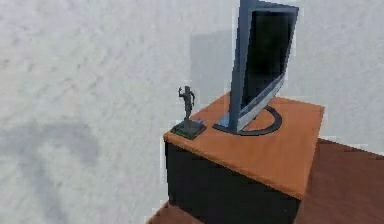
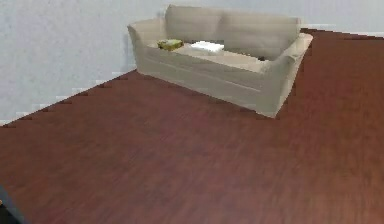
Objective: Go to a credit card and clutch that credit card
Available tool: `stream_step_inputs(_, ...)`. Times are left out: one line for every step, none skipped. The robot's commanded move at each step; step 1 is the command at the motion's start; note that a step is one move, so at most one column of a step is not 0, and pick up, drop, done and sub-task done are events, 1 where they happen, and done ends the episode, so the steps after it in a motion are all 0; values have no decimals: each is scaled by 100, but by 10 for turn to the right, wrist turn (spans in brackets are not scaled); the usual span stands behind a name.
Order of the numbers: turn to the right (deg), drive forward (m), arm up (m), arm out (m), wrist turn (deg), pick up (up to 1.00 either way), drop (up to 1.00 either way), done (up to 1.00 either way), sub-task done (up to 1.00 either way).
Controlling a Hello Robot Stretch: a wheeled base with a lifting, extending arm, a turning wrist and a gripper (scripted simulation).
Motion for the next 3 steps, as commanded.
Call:
stream_step_inputs(60, 0, 0, 0, 0, 0, 0, 0, 0)
stream_step_inputs(0, 30, 0, 0, 0, 0, 0, 0, 0)
stream_step_inputs(-450, 0, 0, 0, 0, 0, 0, 0, 0)
